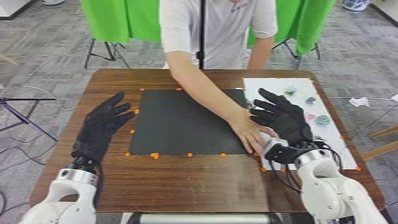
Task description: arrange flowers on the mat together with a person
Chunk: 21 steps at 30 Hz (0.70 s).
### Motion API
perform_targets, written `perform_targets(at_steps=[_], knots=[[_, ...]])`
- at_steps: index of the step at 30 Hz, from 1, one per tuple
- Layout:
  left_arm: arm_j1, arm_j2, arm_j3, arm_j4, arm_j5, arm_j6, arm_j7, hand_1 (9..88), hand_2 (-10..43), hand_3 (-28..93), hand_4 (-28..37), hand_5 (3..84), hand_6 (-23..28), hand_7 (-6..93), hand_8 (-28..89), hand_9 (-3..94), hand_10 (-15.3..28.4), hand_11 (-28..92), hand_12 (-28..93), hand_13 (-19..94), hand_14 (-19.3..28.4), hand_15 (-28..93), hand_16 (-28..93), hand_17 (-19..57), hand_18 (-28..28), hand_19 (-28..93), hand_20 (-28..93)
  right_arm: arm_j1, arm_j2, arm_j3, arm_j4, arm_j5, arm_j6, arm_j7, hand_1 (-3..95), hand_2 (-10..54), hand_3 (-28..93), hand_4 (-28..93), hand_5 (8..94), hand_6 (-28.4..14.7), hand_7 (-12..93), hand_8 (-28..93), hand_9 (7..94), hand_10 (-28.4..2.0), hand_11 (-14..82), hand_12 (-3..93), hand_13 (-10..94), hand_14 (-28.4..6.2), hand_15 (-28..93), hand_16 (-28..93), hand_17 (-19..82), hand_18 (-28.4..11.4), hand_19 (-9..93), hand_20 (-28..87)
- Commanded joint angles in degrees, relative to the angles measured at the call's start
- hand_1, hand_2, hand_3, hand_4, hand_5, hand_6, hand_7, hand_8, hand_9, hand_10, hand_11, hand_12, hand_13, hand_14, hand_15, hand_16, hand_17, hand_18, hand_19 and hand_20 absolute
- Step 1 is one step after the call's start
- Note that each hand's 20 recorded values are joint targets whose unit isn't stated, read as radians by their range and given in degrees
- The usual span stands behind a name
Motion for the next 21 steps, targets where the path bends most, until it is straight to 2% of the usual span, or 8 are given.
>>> perform_targets(at_steps=[1,11,21], knots=[[0.23,0.08,0.11,-0.07,-0.15,0.05,-0.03,23.6,5.8,78,-27.9,35.1,5.8,11.4,-9,32.8,17.3,22,9,24,24.1,39,-5,-10.2,26.4,45,9,-0.12,-0.01,-0.18,-0.23,0.14,0.46,-0.53,14.5,8.5,79,-28,41.9,2.8,16,-12,43.5,-13.9,7.4,13.6,34,-17.4,21,17,9,-21.6,48,18],[0.4,-0.02,0.04,-0.15,0.08,-0.13,0.18,23.6,5.9,78,-27.8,35.1,5.8,11.3,-9,32.9,17.3,22,9,25,24.0,39,-5,-10.2,26.4,45,9,-0.04,0.0,-0.22,-0.18,0.18,0.39,-0.65,14.5,8.5,79,-28,42.0,2.8,16,-12,43.6,-14.0,7.5,13.6,34,-17.4,21,17,9,-21.6,48,18],[0.13,-0.29,-0.06,-0.06,0.07,-0.24,-0.25,23.8,6.0,78,-27.7,35.2,5.9,11.3,-9,32.9,17.4,22,9,25,24.1,39,-5,-10.2,26.3,45,9,-0.13,0.04,-0.19,-0.23,0.23,0.52,-0.65,14.5,8.5,79,-28,42.0,2.8,16,-12,43.6,-13.9,7.6,13.6,34,-17.4,21,17,9,-21.6,48,18]])
